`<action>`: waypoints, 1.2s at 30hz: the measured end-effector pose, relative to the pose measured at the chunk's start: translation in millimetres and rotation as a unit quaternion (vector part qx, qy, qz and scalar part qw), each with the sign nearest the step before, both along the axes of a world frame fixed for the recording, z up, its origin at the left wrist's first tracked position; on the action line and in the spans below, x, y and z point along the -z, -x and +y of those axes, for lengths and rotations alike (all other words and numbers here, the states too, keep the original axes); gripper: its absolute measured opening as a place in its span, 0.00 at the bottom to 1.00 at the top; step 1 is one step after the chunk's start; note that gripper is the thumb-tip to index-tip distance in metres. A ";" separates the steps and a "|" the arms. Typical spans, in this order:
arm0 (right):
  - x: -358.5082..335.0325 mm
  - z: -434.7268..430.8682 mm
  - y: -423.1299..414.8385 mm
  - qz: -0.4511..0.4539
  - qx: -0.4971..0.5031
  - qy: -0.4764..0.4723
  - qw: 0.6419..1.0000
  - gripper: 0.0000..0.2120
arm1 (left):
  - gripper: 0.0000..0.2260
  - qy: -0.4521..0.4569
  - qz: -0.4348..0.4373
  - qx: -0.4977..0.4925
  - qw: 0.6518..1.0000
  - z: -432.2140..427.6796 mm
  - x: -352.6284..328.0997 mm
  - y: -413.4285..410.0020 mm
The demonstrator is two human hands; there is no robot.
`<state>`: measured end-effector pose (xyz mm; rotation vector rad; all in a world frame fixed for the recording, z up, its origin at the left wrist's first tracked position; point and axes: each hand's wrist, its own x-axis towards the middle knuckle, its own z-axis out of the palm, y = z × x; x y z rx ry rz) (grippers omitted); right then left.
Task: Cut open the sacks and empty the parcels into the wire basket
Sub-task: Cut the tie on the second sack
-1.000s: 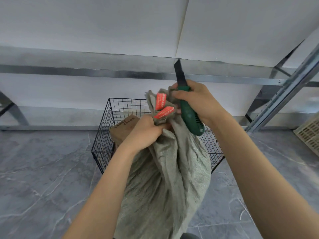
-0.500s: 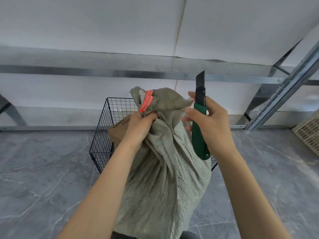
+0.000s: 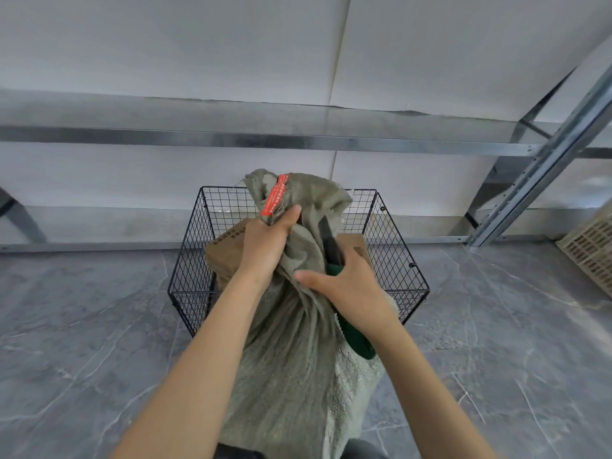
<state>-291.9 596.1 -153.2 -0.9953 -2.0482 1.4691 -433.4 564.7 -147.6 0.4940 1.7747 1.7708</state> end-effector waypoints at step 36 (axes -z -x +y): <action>27.8 -13.7 1.5 -0.021 0.059 0.005 0.998 0.20 | 0.08 0.041 -0.108 0.054 0.992 -42.6 54.8 -17.7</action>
